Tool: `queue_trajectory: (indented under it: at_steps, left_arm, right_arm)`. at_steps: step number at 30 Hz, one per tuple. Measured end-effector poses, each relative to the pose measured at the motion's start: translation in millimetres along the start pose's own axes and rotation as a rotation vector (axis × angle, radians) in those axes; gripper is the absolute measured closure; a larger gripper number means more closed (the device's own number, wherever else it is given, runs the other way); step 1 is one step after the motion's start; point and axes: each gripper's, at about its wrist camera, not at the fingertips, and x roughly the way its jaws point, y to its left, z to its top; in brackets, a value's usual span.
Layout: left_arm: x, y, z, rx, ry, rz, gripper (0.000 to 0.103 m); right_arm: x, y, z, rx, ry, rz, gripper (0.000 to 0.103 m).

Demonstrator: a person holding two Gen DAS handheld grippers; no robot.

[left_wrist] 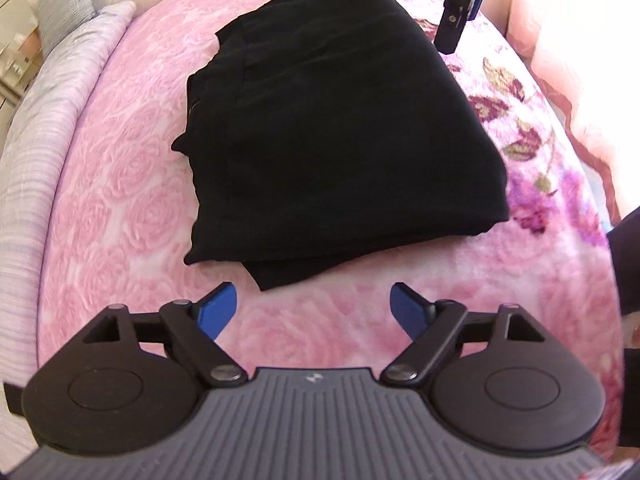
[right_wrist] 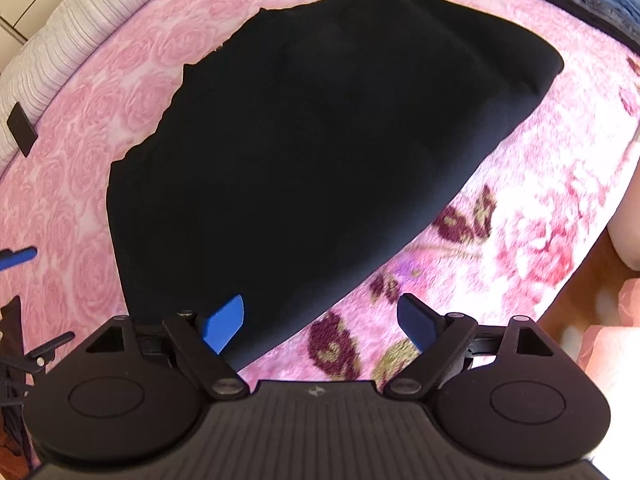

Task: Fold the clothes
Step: 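Open both tools and release the black jacket onto the bed, then grasp the jacket edge with both tools and lift it up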

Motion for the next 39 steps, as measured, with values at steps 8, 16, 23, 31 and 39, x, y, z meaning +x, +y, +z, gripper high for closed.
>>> queue_trajectory:
  at_steps: [8, 16, 23, 31, 39]
  left_arm:
    - [19.6, 6.5, -8.4, 0.227, -0.053, 0.023, 0.001]
    - [40.2, 16.1, -35.1, 0.463, -0.166, 0.080, 0.002]
    - [67.1, 8.4, -48.9, 0.582, -0.238, 0.094, 0.003]
    - [86.4, -3.9, -58.3, 0.687, -0.273, 0.082, 0.003]
    - [105.9, -3.2, -60.2, 0.723, -0.319, 0.089, 0.001]
  right_arm:
    - [-5.1, 7.2, -29.7, 0.079, -0.032, -0.031, 0.015]
    - [-23.6, 56.8, -75.6, -0.125, -0.190, -0.033, 0.021]
    - [10.9, 146.2, -123.3, -0.659, -0.241, -0.045, 0.036]
    - [76.3, 188.5, -149.2, -0.998, -0.169, -0.282, 0.041]
    - [99.5, 179.3, -147.2, -1.123, -0.175, -0.382, 0.047]
